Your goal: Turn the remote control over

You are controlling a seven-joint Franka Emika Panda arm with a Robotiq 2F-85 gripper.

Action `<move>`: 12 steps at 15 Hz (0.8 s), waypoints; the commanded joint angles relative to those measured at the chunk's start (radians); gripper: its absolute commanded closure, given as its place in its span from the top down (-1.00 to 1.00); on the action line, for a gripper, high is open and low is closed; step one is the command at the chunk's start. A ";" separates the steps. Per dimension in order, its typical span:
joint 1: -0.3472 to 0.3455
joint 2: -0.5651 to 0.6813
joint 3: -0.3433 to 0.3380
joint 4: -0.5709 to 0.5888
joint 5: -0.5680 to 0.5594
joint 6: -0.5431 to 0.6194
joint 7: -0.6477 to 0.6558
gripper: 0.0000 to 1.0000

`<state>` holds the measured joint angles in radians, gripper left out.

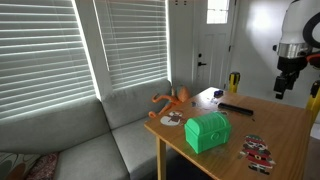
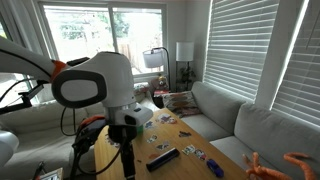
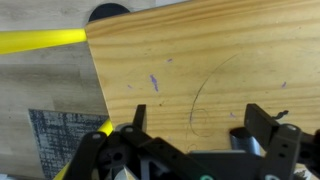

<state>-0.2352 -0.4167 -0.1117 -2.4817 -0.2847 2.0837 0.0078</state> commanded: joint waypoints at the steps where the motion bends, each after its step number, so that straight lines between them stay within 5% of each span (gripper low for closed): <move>1: 0.051 0.113 -0.019 0.128 0.058 -0.051 -0.064 1.00; 7: 0.100 0.282 -0.019 0.308 0.131 -0.145 -0.172 1.00; 12: 0.110 0.357 -0.008 0.342 0.116 -0.208 -0.177 1.00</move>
<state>-0.1358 -0.1131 -0.1172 -2.1837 -0.1794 1.9336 -0.1496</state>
